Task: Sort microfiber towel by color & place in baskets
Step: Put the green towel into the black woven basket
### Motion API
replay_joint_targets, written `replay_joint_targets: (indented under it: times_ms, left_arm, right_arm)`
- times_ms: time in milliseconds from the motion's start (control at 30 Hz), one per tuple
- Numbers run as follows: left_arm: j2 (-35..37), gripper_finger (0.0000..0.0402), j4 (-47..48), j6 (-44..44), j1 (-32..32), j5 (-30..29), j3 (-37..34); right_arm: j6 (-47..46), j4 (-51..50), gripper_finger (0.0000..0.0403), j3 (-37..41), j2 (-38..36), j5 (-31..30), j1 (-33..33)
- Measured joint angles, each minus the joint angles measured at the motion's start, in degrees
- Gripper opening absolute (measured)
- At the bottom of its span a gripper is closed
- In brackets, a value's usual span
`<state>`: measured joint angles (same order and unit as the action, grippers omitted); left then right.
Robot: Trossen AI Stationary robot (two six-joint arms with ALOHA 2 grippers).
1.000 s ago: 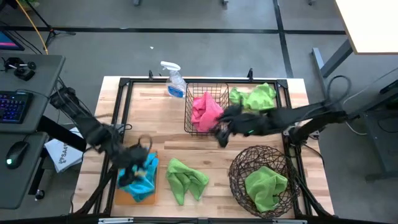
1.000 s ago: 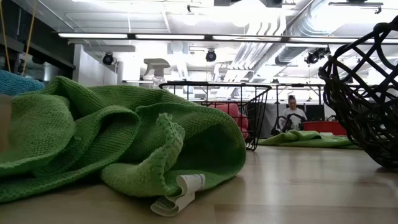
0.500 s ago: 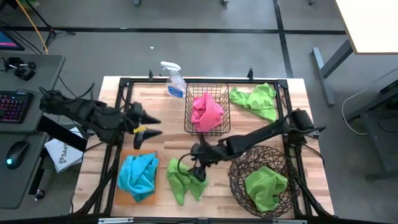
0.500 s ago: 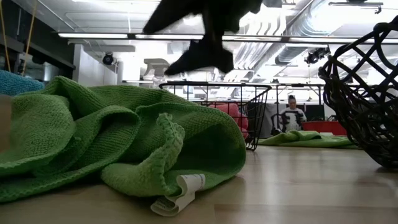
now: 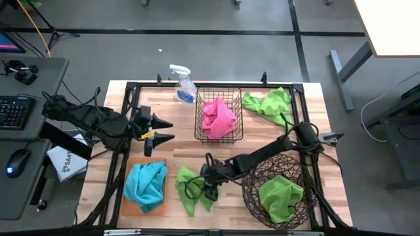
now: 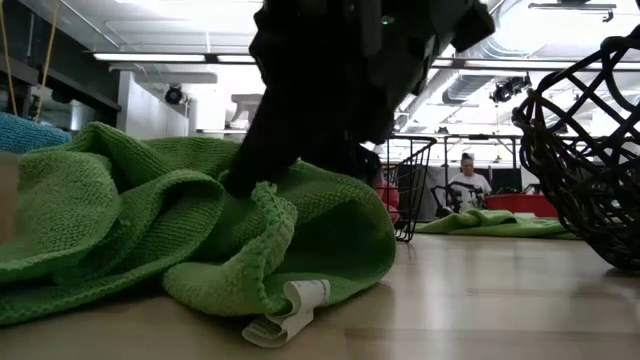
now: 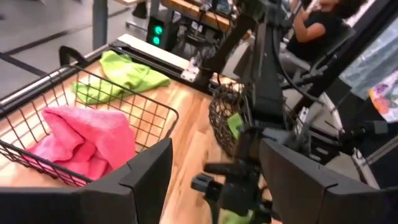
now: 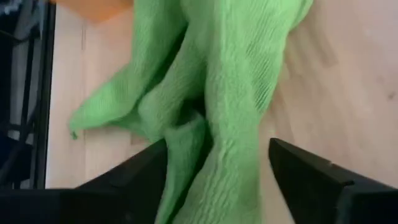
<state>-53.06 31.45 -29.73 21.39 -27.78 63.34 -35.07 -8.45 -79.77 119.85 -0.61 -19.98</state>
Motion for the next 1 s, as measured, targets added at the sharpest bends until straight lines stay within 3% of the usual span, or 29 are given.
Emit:
replay_joint_targets:
  times_ms: [67, 200, 233, 467, 600, 767, 1000]
  left_arm:
    - [0.0, 0.0230, -1.0, 0.0, 0.0, -1.3, 0.0]
    - [0.2, 0.0230, -3.3, 2.0, 0.0, -1.9, 0.0]
    - [0.2, 0.0230, -3.8, 2.8, 0.0, -2.0, 0.0]
    - [0.2, 0.0230, -7.9, 7.1, 0.0, -3.8, 0.0]
    - [0.2, 0.0230, -9.2, 7.5, 0.0, -5.5, 0.0]
    - [0.2, 0.0230, -9.1, 7.5, 0.0, -6.1, 0.0]
    - [0.2, 0.0230, -9.1, 7.5, 0.0, -6.2, 0.0]
  right_arm:
    - [-1.1, 0.1, 0.0218, 0.0, 0.0, -0.4, -0.4]
    - [-3.3, 1.3, 0.0046, 0.0, -3.7, -0.3, -0.4]
    - [-2.3, 1.3, 0.0025, 0.0, -5.8, -0.4, -0.4]
    - [2.8, -11.7, 0.0005, -0.1, -24.9, -3.6, 0.5]
    - [1.0, -18.6, 0.0003, -0.1, -36.6, -2.6, -3.0]
    - [-9.8, -29.9, 0.0002, -0.1, -48.8, -3.9, -10.9]
    - [-32.8, -46.9, 0.0001, -0.1, -61.7, -15.9, -25.0]
